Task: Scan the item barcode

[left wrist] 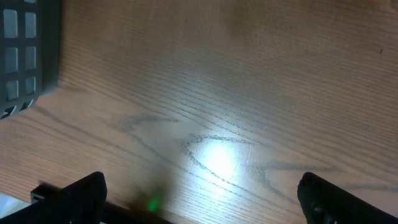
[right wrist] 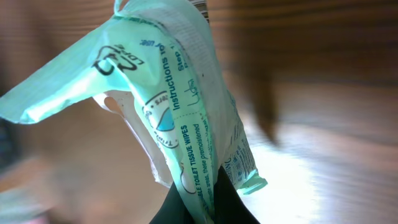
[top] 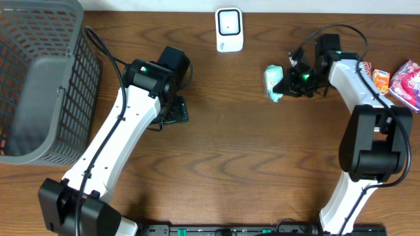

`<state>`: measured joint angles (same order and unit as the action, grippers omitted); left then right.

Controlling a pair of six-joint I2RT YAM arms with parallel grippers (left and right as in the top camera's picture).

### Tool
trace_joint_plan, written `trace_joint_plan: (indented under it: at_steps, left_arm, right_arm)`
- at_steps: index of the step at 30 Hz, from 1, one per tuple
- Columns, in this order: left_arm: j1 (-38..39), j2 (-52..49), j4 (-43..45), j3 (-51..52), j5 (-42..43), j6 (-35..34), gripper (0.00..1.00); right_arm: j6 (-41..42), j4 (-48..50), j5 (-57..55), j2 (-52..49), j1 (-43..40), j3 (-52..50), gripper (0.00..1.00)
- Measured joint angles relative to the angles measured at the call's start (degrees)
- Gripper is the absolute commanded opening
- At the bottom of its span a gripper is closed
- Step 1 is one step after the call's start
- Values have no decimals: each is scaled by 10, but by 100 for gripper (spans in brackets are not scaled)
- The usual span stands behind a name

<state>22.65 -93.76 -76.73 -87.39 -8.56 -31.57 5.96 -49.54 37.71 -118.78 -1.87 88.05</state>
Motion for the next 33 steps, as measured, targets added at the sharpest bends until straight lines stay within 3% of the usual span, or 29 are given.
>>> trace_joint_plan:
  at_steps: [9, 13, 16, 18, 20, 21, 23, 31, 33]
  left_arm:
    - [0, 0, 0, 0, 0, 0, 98]
    - [0, 0, 0, 0, 0, 0, 98]
    - [0, 0, 0, 0, 0, 0, 98]
    - [0, 0, 0, 0, 0, 0, 98]
    - [0, 0, 0, 0, 0, 0, 98]
    - [0, 0, 0, 0, 0, 0, 98]
    - [0, 0, 0, 0, 0, 0, 98]
    - [0, 0, 0, 0, 0, 0, 98]
    - [0, 0, 0, 0, 0, 0, 98]
  right_arm:
    - [13, 3, 135, 0, -24, -38, 1]
    - [20, 21, 133, -1, -28, -95, 1]
    - [34, 9, 65, -1, -39, -108, 4]
    - [45, -7, 27, -1, -51, -104, 19]
    - [54, -38, -19, -1, -64, -89, 43]
    - [52, -50, -43, -1, -69, -81, 63]
    - [50, -93, -89, -1, -81, -57, 85]
    - [32, -210, -176, -1, -81, 80, 93]
    - [27, -213, -183, -1, -75, 89, 88]
